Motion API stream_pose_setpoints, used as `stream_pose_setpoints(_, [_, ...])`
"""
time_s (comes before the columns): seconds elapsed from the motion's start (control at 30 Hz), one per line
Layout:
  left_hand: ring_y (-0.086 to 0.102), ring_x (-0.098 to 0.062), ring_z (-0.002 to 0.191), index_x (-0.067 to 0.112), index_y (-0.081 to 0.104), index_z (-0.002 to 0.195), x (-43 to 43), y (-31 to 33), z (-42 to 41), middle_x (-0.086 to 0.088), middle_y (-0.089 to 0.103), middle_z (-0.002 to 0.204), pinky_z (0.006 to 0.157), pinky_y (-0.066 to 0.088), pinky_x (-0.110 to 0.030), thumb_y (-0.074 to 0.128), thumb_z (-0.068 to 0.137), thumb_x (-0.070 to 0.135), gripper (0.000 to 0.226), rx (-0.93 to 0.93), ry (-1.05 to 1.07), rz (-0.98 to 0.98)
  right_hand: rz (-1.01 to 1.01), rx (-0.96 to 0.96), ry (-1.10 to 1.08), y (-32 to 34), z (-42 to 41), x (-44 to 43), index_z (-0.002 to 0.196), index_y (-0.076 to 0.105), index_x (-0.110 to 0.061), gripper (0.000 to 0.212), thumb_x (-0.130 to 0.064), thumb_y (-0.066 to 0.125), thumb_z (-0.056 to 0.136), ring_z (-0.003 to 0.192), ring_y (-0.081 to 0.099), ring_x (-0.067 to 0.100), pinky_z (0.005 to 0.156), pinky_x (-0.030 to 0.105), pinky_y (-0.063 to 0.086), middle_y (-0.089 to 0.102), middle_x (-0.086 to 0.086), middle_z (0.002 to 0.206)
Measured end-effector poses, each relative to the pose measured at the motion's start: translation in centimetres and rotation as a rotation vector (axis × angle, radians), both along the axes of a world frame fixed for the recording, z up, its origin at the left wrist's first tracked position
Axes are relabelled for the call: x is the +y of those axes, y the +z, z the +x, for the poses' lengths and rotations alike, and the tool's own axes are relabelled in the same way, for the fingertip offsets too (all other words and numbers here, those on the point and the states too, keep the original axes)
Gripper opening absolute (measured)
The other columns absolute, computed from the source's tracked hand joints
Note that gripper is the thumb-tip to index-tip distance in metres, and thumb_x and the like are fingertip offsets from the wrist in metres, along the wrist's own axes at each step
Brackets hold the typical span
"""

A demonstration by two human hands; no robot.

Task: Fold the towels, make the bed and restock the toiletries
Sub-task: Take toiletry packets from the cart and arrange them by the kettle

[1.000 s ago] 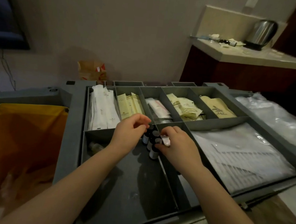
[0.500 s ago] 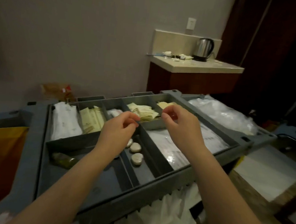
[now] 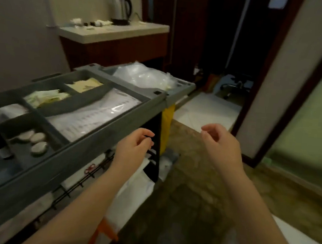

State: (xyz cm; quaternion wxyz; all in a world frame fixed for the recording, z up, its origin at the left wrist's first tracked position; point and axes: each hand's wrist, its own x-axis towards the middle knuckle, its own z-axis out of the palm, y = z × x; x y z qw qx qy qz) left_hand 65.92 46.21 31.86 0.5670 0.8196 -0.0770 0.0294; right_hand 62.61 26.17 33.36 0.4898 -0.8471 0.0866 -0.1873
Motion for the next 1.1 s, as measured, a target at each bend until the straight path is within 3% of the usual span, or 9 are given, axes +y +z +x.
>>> stream_pose_setpoints(0.1, [0.060,0.006,0.070,0.020,0.062,0.099,-2.7,-1.4,3.1,0.002,0.064,0.088,0.056,0.044,-0.004,0.048,0.096,0.009,0.018,0.041,-0.034,0.034,0.050,0.075,-0.082,-2.3,1.9,-3.3,0.102,0.059,-0.028,0.009,-0.028,0.053,0.096,0.083,0.056,0.003,0.063,0.018,0.042,0.059,-0.014,0.090])
stream_pose_setpoints(0.23, [0.061,-0.004,0.085,0.024,0.061,0.100,-5.1,-2.7,10.2,0.003,0.066,0.093,0.060,0.043,-0.011,0.048,0.096,0.013,0.017,0.098,-0.036,0.076,0.061,0.066,-0.107,-2.8,8.5,-6.0,0.103,0.056,-0.029,0.008,-0.027,0.051,0.097,0.081,0.054,0.001,0.062,0.016,0.040,0.057,-0.015,0.088])
stream_pose_setpoints(0.43, [0.064,-0.022,0.087,0.038,0.059,0.087,-11.3,-2.0,25.6,0.002,0.067,0.087,0.078,0.051,-0.039,0.053,0.093,0.019,0.021,0.069,-0.075,0.053,-0.028,0.054,-0.032,-1.5,24.1,-8.5,0.108,0.053,-0.030,0.012,-0.028,0.051,0.096,0.081,0.054,0.001,0.070,0.018,0.046,0.055,-0.017,0.086])
stream_pose_setpoints(0.6, [0.062,-0.015,0.085,0.034,0.058,0.099,-22.2,-0.8,35.3,0.008,0.064,0.086,0.077,0.051,-0.033,0.049,0.095,0.022,0.015,0.007,-0.215,0.063,-0.029,0.114,-0.187,-1.0,31.5,-16.6,0.110,0.053,-0.031,0.014,-0.029,0.052,0.096,0.073,0.054,0.001,0.053,0.009,0.038,0.057,-0.014,0.086])
stream_pose_setpoints(0.73, [0.062,-0.015,0.085,0.031,0.057,0.107,-31.7,0.2,41.5,0.006,0.065,0.088,0.073,0.053,-0.030,0.049,0.096,0.023,0.016,-0.020,-0.378,0.067,-0.015,0.163,-0.322,-2.8,35.9,-24.7,0.115,0.054,-0.028,0.020,-0.028,0.052,0.096,0.078,0.055,0.003,0.063,0.018,0.049,0.057,-0.014,0.088])
stream_pose_setpoints(0.83, [0.062,-0.013,0.085,0.033,0.056,0.110,-38.2,-0.2,46.9,0.003,0.066,0.089,0.069,0.050,-0.024,0.048,0.096,0.025,0.017,-0.063,-0.445,0.120,0.015,0.168,-0.363,-4.8,41.0,-31.3,0.112,0.054,-0.029,0.017,-0.027,0.053,0.095,0.079,0.054,0.000,0.063,0.012,0.044,0.056,-0.016,0.088])
stream_pose_setpoints(0.97, [0.062,-0.013,0.081,0.030,0.056,0.114,-43.8,-0.8,56.5,0.004,0.065,0.087,0.061,0.048,-0.014,0.050,0.096,0.025,0.019,-0.057,-0.282,0.158,-0.007,0.129,-0.251,-5.5,52.1,-38.9,0.109,0.056,-0.029,0.015,-0.027,0.054,0.094,0.077,0.056,0.007,0.064,0.021,0.045,0.058,-0.012,0.084])
stream_pose_setpoints(1.03, [0.062,-0.011,0.080,0.030,0.057,0.114,-44.8,-0.2,61.0,0.007,0.064,0.088,0.064,0.050,-0.015,0.051,0.096,0.026,0.020,-0.016,-0.140,0.158,-0.121,0.084,-0.149,-4.3,58.5,-41.0,0.111,0.056,-0.028,0.017,-0.027,0.052,0.094,0.078,0.054,0.004,0.064,0.018,0.043,0.056,-0.014,0.085])
stream_pose_setpoints(1.1, [0.060,-0.005,0.075,0.032,0.056,0.114,-44.5,0.7,65.6,0.009,0.062,0.087,0.058,0.047,-0.013,0.051,0.096,0.028,0.019,-0.004,0.012,0.167,-0.228,0.006,-0.001,-2.1,65.8,-41.5,0.114,0.056,-0.027,0.020,-0.028,0.051,0.095,0.081,0.053,0.005,0.063,0.016,0.039,0.055,-0.014,0.088])
